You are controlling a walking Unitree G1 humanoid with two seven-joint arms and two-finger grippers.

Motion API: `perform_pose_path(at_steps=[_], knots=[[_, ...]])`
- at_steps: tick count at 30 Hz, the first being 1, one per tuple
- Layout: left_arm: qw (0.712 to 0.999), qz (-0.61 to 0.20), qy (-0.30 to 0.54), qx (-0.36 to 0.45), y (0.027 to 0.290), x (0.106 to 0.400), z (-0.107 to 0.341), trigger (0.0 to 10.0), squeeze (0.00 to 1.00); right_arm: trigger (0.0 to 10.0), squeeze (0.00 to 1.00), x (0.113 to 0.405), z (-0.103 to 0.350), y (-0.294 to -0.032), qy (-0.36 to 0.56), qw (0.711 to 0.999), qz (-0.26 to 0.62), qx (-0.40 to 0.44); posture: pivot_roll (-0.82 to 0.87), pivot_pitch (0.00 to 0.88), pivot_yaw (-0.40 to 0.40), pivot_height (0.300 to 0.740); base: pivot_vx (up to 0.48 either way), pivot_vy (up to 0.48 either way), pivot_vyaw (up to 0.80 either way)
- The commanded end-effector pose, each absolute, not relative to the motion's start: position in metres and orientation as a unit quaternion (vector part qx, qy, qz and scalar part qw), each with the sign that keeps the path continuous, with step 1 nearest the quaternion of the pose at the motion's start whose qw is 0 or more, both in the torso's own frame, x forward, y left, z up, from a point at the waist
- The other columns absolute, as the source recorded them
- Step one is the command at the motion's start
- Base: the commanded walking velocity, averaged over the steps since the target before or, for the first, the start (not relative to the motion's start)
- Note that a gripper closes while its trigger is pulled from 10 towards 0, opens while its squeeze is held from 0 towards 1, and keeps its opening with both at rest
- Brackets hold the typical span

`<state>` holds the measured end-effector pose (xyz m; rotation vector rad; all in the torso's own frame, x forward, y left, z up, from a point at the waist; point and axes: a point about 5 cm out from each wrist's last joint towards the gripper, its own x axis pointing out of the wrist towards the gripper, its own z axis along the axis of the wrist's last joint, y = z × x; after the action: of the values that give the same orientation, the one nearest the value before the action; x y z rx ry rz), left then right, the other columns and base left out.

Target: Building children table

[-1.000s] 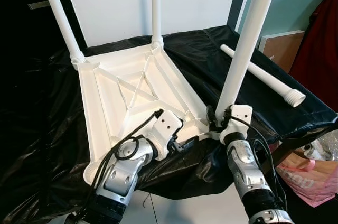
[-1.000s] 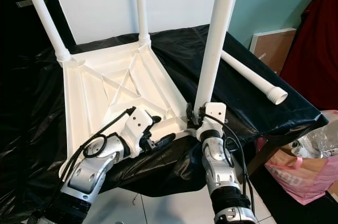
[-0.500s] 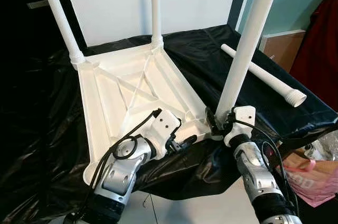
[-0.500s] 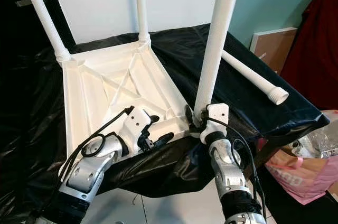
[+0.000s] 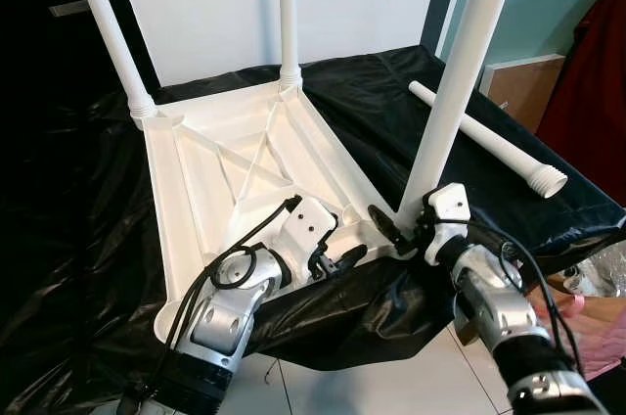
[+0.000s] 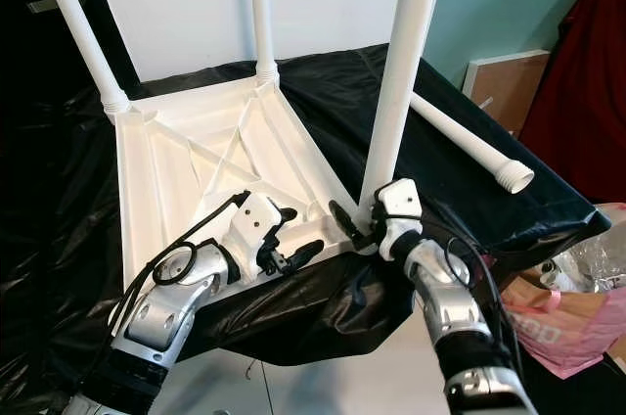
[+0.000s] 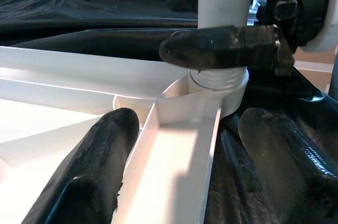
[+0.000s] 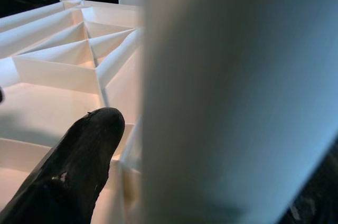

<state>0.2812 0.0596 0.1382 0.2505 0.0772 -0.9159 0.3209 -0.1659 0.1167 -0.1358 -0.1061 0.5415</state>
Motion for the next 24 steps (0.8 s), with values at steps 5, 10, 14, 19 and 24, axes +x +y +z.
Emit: perform_pose_path(at_steps=[5, 10, 14, 19, 24], knots=[[0.895, -0.429, 0.034, 0.116, 0.056, 0.284, 0.139, 10.0, 0.0, 0.0, 0.0, 0.322, 0.112, -0.168, -0.04, 0.954, 0.287, -0.074, -0.07, 0.0, -0.004, 0.74, 0.0, 0.0, 0.0], [0.896, -0.426, 0.035, 0.116, 0.057, 0.285, 0.14, 10.0, 0.0, 0.0, 0.0, 0.321, 0.109, -0.169, -0.035, 0.955, 0.288, -0.066, -0.07, 0.0, -0.004, 0.74, 0.0, 0.0, 0.0], [0.897, -0.426, 0.035, 0.116, 0.057, 0.285, 0.14, 10.0, 0.0, 0.0, 0.0, 0.321, 0.107, -0.169, -0.034, 0.955, 0.288, -0.063, -0.07, 0.0, -0.004, 0.74, 0.0, 0.0, 0.0], [0.896, -0.426, 0.034, 0.118, 0.057, 0.286, 0.14, 10.0, 0.0, 10.0, 0.0, 0.32, 0.1, -0.169, -0.023, 0.967, 0.25, -0.046, -0.07, 0.0, 0.001, 0.74, 0.0, 0.0, 0.0], [0.897, -0.424, 0.035, 0.118, 0.059, 0.285, 0.14, 10.0, 0.0, 10.0, 0.0, 0.319, 0.099, -0.164, -0.026, 0.981, 0.192, -0.012, -0.07, 0.0, -0.001, 0.74, 0.0, 0.0, 0.0]])
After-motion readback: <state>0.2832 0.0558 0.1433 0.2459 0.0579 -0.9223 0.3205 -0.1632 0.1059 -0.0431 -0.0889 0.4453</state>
